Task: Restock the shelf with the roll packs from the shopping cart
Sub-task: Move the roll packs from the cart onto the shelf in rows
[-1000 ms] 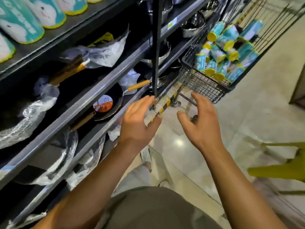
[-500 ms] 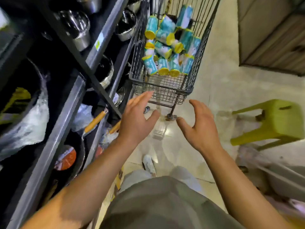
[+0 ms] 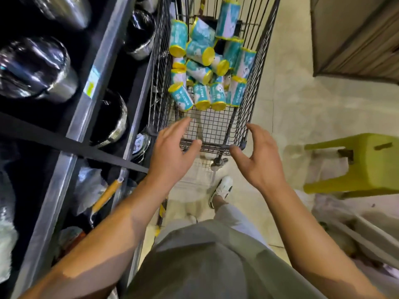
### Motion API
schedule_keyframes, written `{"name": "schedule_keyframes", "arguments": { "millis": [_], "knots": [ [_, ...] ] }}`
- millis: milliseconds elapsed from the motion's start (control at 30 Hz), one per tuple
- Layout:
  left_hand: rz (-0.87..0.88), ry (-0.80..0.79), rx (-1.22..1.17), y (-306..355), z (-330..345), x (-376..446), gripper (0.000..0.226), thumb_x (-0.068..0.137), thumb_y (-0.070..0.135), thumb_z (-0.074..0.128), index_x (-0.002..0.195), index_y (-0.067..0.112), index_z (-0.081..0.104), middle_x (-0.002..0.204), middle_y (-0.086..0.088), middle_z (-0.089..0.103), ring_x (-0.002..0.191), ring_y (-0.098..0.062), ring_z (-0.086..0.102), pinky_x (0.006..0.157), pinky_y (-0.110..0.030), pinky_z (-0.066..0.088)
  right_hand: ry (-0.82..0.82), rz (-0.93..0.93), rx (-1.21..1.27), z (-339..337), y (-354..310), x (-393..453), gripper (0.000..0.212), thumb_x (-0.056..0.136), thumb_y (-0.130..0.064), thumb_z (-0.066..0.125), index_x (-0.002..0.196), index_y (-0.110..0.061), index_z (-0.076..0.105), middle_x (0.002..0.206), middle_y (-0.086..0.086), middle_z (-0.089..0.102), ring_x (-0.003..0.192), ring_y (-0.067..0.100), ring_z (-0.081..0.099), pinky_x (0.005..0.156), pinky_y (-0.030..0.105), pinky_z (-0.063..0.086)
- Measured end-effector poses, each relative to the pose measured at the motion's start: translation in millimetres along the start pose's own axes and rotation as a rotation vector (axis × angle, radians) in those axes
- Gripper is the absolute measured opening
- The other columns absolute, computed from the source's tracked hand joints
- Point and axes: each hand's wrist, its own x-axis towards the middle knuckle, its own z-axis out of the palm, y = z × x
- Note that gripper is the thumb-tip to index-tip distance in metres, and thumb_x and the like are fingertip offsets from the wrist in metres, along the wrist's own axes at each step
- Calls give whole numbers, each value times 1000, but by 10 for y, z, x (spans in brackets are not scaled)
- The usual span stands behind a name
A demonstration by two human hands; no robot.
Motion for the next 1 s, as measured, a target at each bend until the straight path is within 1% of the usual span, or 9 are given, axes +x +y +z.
{"name": "schedule_keyframes", "arguments": {
  "millis": [133,400,533,633,700,800,900,933,1000],
  "knots": [
    [-105,41,12,-28,37,429,57,94,30,65,146,18,48,148,0,49,138,-18,39,113,-26,26,-38,-33,4,-107,-4,743,72,85,-45,60,145,-7,46,143,13,53,134,31,46,111,33,32],
    [-274,63,7,-231,205,1300,60,94,30,64,149,18,45,150,1,49,138,-18,41,103,-19,22,-173,-53,-51,117,-32,1854,70,88,-42,63,147,-9,44,145,15,50,134,32,45,110,37,35],
    [-409,30,-50,-568,445,1837,65,93,36,65,151,22,38,149,-1,49,135,-22,45,105,-31,33,-253,14,-91,488,44,2377,68,91,-37,67,148,-7,43,145,17,50,134,33,45,111,38,36],
    [-513,-27,-136,-886,679,2285,67,93,30,68,151,14,37,149,-6,49,135,-23,47,106,-28,36,-333,81,-144,815,151,2783,68,93,-38,65,148,-7,40,145,18,48,133,34,45,109,39,38],
    [-585,-56,-137,-1137,803,2554,68,93,31,68,151,12,36,150,-8,48,136,-24,46,105,-26,35,-397,136,-169,1058,228,3034,66,93,-38,65,147,-8,41,142,19,49,128,36,49,104,40,40],
    [-670,-109,-134,-1496,1021,2898,69,91,34,69,149,12,39,147,-10,51,133,-27,48,107,-33,38,-466,199,-179,1416,374,3381,61,92,-36,66,141,-7,45,133,21,53,116,39,55,94,40,45],
    [-791,-100,-209,-1845,1374,3141,85,75,51,70,142,5,45,137,-17,56,127,-32,52,106,-39,42,-509,266,-180,1773,524,3701,65,93,-38,65,144,-6,43,140,22,51,126,38,51,101,40,42],
    [-819,-71,-233,-1950,1494,3206,90,70,56,68,140,5,47,133,-15,58,123,-32,54,103,-37,43,-518,281,-175,1894,566,3805,66,93,-39,65,146,-6,42,143,21,50,129,37,49,103,39,41],
    [-887,-63,-255,-2060,1664,3355,81,75,46,75,140,5,47,127,-8,60,118,-29,57,90,-24,41,-521,295,-144,2139,647,4012,67,93,-38,66,147,-6,41,145,19,49,132,34,47,104,37,39]
  ]
}}
